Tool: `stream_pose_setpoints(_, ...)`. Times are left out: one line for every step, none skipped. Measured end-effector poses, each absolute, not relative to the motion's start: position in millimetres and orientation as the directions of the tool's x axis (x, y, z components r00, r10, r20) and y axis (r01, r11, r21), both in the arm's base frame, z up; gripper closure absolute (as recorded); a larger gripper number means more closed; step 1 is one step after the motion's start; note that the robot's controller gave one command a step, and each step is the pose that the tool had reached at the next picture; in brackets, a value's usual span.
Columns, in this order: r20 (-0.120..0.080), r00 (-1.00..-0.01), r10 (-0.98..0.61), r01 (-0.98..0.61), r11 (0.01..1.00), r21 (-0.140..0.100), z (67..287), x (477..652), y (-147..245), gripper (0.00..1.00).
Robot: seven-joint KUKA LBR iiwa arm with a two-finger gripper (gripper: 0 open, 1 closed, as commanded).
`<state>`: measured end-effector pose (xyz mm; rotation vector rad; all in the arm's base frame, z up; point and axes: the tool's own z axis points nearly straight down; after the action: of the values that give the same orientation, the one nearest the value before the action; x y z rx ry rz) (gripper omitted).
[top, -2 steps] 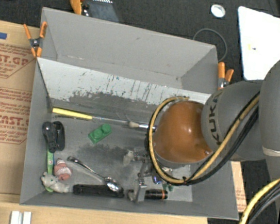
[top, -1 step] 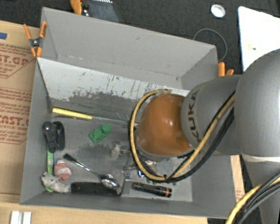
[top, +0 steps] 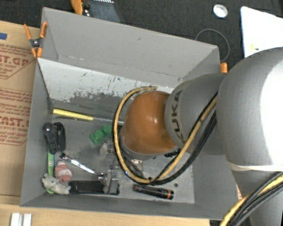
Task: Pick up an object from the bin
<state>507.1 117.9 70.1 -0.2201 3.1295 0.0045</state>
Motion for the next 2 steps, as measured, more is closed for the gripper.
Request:
stream_pose_setpoints(-0.007,-0.983,-0.183,-0.183,0.983,0.001,75,531.7,169,0.00)
stream_pose_setpoints(-0.011,-0.986,-0.165,-0.165,0.986,0.004,74,532.7,191,0.00)
